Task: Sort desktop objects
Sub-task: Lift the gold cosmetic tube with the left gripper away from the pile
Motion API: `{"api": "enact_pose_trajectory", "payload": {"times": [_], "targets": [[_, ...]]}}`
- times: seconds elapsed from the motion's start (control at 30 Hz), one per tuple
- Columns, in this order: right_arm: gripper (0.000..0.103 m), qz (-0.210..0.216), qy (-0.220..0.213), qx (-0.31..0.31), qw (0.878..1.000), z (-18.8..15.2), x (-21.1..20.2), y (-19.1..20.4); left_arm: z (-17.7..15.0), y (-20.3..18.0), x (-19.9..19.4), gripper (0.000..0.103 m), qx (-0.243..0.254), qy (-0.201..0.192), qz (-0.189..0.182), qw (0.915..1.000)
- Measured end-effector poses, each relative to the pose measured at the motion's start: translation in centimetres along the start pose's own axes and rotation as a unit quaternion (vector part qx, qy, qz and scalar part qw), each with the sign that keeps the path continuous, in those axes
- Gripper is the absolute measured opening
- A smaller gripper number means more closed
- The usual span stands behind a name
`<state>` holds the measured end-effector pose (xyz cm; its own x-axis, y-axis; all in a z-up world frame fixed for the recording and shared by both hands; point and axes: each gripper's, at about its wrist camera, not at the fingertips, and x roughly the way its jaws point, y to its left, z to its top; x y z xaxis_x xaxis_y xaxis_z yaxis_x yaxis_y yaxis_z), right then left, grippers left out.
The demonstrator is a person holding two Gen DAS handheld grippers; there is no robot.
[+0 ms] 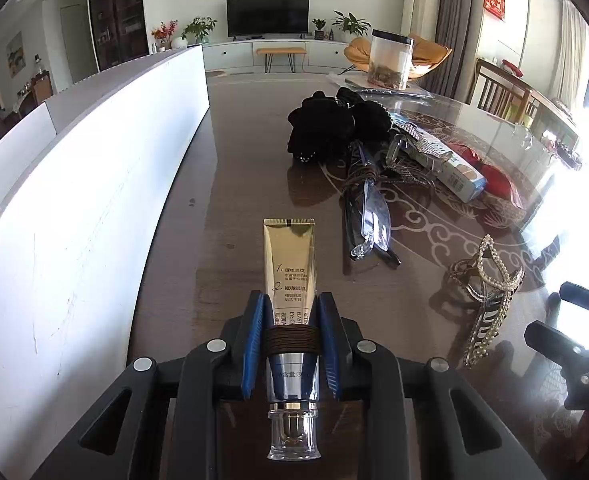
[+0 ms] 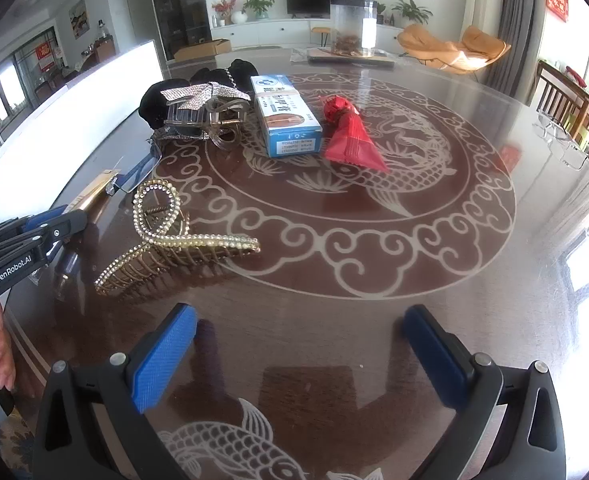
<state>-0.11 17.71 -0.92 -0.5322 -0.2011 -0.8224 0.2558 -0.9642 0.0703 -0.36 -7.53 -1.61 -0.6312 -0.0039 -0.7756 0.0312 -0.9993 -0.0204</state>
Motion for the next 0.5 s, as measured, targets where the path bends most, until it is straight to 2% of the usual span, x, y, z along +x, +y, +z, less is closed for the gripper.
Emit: {"api": "enact_pose_trajectory", "payload": {"times": [0.1,0.13,0.33,0.43,0.47,0.5], "targets": [[0.103,0.085,-0.005,0.051,0.995,-0.2,-0.8,0.9,0.0,0.0,0.0,0.026,0.0,0.0,0.0,1.0],[0.103,0.095,-0.002,0.052,0.994,0.1,-0.6,1.8,0.0,-0.1,0.0,0.026,0.002,0.0,0.002,1.0],[0.103,0.047,0.022,-0.002,0.999,4.1,3.0,6.7,-0.1,-0.2,-0.1,0.027,0.001,0.0,0.002,1.0],[0.1,0.028,0.021,-0.037,0.999,4.4,3.6,7.5,0.0,-0.1,-0.1,0.026,-0.002,0.0,-0.002,1.0],[0.094,0.026,0.016,-0.047,0.998,4.1,3.3,7.4,0.0,-0.1,-0.1,0.026,-0.003,0.0,-0.004,1.0],[0.082,0.02,0.01,-0.061,0.998,3.7,3.0,7.3,0.0,0.0,-0.1,0.026,-0.004,0.0,-0.005,1.0]]}}
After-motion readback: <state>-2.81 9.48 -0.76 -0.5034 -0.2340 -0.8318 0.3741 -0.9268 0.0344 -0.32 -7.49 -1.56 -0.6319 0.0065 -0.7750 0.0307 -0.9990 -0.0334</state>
